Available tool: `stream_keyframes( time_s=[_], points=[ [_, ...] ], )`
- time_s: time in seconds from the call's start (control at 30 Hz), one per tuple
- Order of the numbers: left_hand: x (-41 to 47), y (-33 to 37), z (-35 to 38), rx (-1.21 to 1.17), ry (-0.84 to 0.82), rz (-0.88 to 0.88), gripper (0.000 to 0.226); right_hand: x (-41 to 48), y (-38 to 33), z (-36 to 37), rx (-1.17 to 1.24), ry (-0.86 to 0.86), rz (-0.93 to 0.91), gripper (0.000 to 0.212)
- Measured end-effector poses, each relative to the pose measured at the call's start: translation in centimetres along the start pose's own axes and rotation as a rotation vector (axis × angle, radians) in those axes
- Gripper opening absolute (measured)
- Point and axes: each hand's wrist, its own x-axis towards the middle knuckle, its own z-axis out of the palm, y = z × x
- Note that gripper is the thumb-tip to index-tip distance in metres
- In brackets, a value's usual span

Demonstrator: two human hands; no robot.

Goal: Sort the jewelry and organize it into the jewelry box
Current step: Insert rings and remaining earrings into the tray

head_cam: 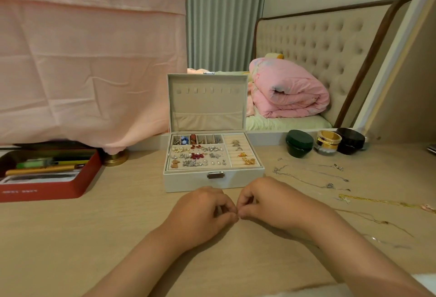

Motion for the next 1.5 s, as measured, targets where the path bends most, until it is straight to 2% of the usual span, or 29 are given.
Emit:
stream_keyframes(
  time_s=[0.23, 0.4, 0.53, 0.63, 0.73, 0.9, 1.27, 1.5],
  points=[
    [0.2, -0.3, -0.4, -0.158, 0.128, -0.105, 0.005, 0.8, 0.1, 0.7, 0.287, 0.162, -0.009, 0.007],
    [0.4, -0.5, -0.5, -0.228, 0.209, -0.153, 0.008, 1.4, -0.5, 0.5, 0.362, 0.292, -0.022, 0.007],
    [0.6, -0.7, -1.0, -0.173, 0.266, -0.128, 0.007, 2.1, -0.9, 0.1, 0.369, 0.299, -0.057, 0.01],
    [1.3, -1.0, -1.8, -0.058, 0.322, -0.085, 0.006, 3.3, -1.1, -0.6, 0.401, 0.39, -0.044, 0.013],
    [2.6, -2.2, -2.9, 0.095, 0.403, -0.048, 0.011, 5.0, -0.8, -1.8, 0.253, 0.493, -0.028, 0.011],
    [4.7, -4.2, -3.8, 0.223, 0.398, -0.059, 0.028, 7.8, -0.7, -2.4, -0.054, 0.501, 0.006, 0.007],
    [5.8, -5.3, -2.5, 0.321, 0.261, -0.039, 0.045, 9.6, 0.2, -2.2, -0.226, 0.508, 0.015, 0.013],
    [5.7, -5.2, -2.5, 0.32, 0.228, -0.052, 0.049, 9.6, 0.0, -2.5, -0.403, 0.452, -0.049, 0.018]
  ],
)
